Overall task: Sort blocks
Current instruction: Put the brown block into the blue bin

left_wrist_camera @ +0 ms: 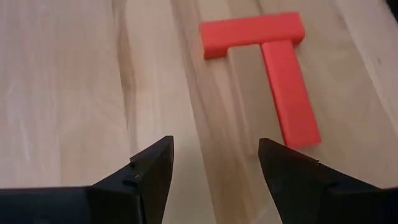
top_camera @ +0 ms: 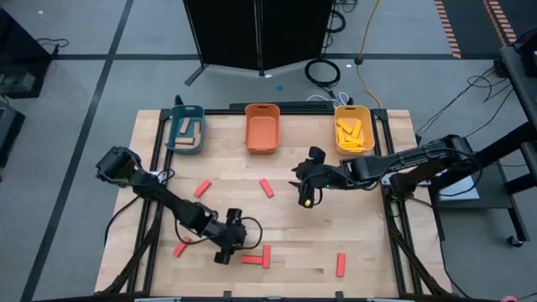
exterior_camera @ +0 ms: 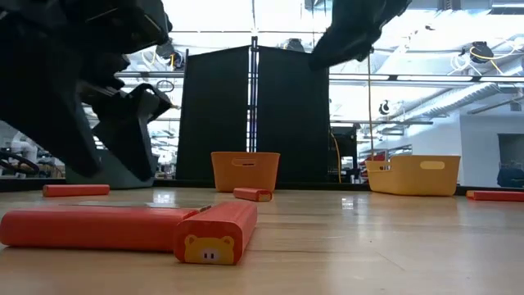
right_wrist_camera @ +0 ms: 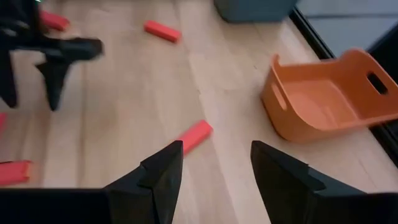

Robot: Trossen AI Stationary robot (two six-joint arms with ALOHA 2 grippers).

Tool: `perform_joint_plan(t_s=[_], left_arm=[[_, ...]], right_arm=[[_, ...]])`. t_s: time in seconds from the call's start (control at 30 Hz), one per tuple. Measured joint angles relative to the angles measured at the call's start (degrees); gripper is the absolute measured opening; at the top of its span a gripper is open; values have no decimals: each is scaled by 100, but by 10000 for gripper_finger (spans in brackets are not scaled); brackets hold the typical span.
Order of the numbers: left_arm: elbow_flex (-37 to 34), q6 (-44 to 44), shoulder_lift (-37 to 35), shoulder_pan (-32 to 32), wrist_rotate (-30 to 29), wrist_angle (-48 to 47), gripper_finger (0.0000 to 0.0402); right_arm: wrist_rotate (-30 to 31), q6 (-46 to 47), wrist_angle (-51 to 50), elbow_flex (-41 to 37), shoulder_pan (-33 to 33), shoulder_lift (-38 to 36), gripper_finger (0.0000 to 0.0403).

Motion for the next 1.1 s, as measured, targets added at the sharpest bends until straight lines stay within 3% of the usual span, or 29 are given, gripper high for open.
perform_joint_plan(t_s=[0.33, 0.63, 1.1], left_arm=[[0, 462, 131, 92, 148, 521, 233], [-2, 310, 542, 92, 407, 983, 233], [31, 287, 521, 142, -439, 35, 233]], right_arm=[[4, -289, 109, 0, 108, 0, 183], [3, -240, 189, 0, 108, 2, 183], [7, -588, 326, 0, 108, 2, 183]])
